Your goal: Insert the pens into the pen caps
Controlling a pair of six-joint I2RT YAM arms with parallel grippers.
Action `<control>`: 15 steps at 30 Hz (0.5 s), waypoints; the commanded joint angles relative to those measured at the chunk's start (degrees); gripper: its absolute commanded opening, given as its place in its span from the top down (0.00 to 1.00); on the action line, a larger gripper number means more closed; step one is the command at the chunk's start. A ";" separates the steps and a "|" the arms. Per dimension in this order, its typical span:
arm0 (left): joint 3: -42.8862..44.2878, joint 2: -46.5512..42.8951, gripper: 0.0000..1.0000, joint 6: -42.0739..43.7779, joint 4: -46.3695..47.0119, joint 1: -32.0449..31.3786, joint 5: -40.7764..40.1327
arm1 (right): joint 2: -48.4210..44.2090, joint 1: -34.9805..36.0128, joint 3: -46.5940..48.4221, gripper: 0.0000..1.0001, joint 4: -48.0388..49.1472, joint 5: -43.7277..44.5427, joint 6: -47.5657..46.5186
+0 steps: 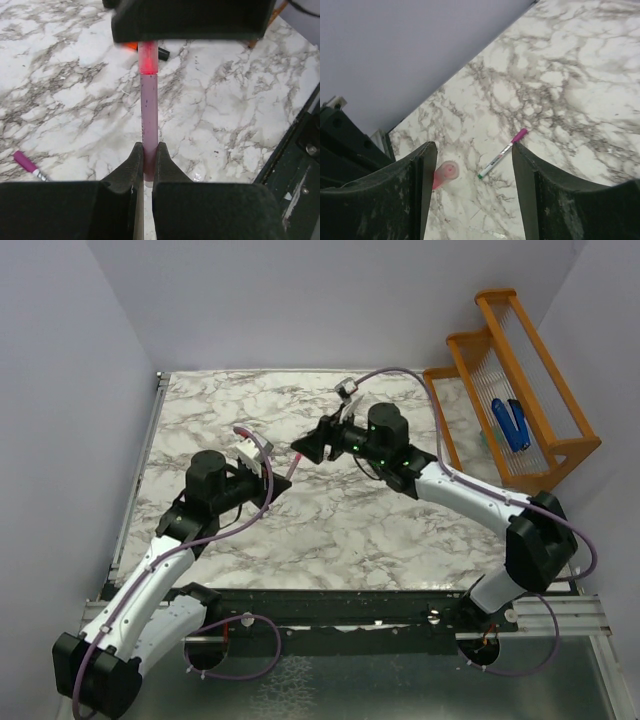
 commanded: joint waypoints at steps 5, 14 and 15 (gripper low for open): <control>-1.74 5.14 1.00 -6.10 2.46 -0.57 10.25 | -11.38 -7.98 -8.23 0.31 7.46 7.71 -0.80; 0.14 16.31 1.00 -15.05 2.52 -0.74 -5.43 | -16.69 -9.40 -12.77 0.31 6.03 10.68 -3.32; 0.57 17.59 1.00 -16.57 2.49 -0.86 -7.62 | -17.24 -9.41 -13.22 0.31 5.33 11.25 -3.60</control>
